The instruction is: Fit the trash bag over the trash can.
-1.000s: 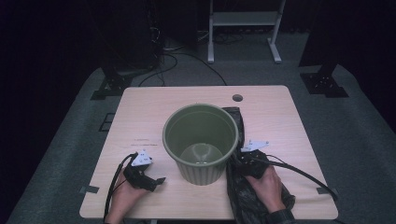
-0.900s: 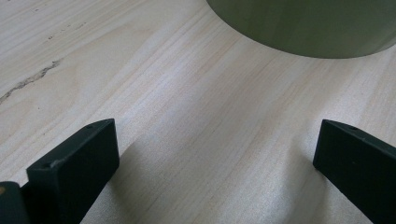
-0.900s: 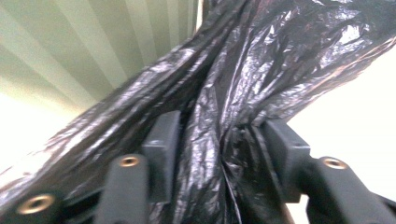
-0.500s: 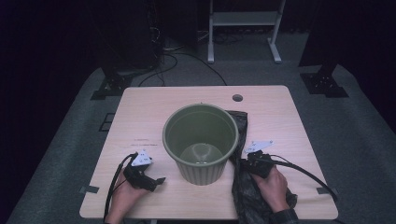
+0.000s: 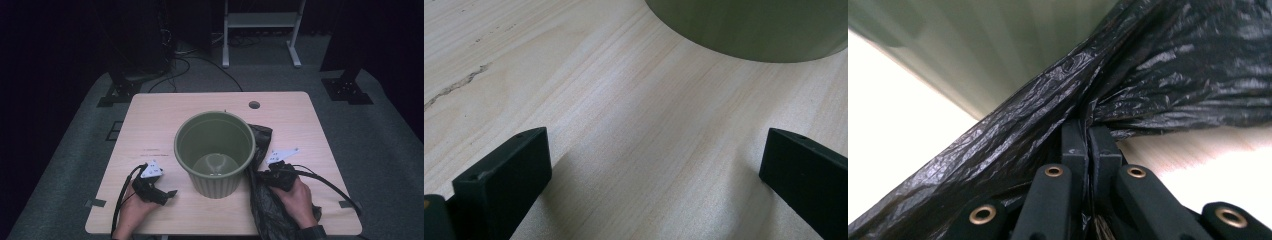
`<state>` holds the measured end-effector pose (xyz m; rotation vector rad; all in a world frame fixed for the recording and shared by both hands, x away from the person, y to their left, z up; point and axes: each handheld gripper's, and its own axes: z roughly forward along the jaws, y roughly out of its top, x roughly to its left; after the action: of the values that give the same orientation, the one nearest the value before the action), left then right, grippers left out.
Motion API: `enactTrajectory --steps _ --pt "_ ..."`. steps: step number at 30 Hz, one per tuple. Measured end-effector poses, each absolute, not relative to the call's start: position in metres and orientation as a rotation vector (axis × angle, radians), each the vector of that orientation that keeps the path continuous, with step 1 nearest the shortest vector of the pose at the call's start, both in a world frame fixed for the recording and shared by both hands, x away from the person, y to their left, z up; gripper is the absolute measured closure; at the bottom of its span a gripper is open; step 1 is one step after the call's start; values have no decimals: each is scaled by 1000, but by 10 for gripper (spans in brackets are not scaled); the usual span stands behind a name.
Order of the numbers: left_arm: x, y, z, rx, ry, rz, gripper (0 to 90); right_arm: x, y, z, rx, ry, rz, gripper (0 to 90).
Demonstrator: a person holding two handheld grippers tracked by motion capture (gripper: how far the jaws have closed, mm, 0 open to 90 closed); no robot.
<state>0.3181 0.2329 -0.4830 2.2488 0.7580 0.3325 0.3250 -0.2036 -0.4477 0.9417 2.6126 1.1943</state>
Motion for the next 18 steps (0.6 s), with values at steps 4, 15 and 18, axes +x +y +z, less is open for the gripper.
enactTrajectory --steps 4,15,18 --pt "318 233 -483 2249 758 332 0 321 -205 -434 885 2629 1211 873" --pt "318 233 -483 2251 758 332 0 311 -199 -394 693 2665 1344 873" --pt "318 233 -483 2250 758 332 0 310 -199 -388 672 2669 1343 873"
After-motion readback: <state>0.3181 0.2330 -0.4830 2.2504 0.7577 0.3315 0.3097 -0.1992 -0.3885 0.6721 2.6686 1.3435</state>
